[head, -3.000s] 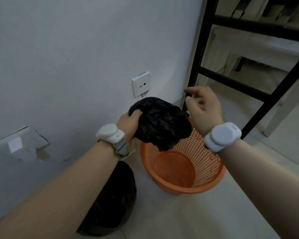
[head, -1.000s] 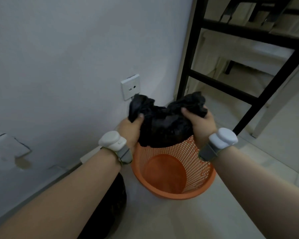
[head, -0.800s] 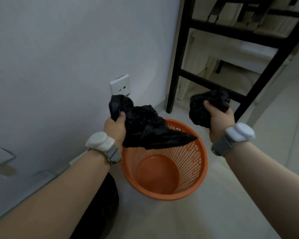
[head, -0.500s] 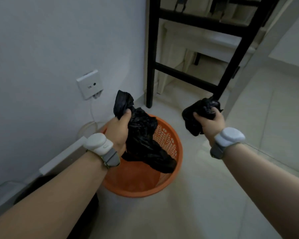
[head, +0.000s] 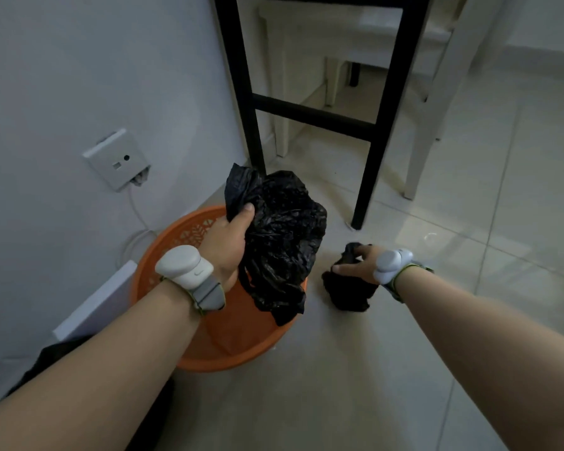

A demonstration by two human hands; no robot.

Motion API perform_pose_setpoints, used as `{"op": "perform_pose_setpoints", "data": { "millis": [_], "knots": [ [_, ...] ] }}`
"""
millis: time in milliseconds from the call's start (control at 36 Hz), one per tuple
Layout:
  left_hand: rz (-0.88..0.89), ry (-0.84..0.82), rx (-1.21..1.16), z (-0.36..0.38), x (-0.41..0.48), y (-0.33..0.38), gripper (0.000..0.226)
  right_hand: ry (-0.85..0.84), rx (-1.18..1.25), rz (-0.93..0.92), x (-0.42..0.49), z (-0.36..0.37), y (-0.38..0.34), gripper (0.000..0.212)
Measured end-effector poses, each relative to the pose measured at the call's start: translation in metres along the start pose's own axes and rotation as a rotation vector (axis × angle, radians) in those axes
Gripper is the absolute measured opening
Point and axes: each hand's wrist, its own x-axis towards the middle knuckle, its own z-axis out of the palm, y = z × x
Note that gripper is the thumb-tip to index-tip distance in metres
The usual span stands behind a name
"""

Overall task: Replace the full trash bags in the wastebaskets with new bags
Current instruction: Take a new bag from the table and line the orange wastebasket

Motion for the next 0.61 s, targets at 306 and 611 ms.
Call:
{"op": "perform_pose_setpoints", "data": {
  "millis": [306,611],
  "knots": [
    [-0.067,-0.085,-0.038,-0.016,-0.015,0.030,0.039,0.540,0.603,-0.375,-0.001,-0.029,-0.042,0.044],
    [-0.045,-0.193,0.007,-0.075,-0.042,0.071,0.040,0.069,0.565,-0.817,-0.072,-0.023,-0.140,0.007]
  ]
}}
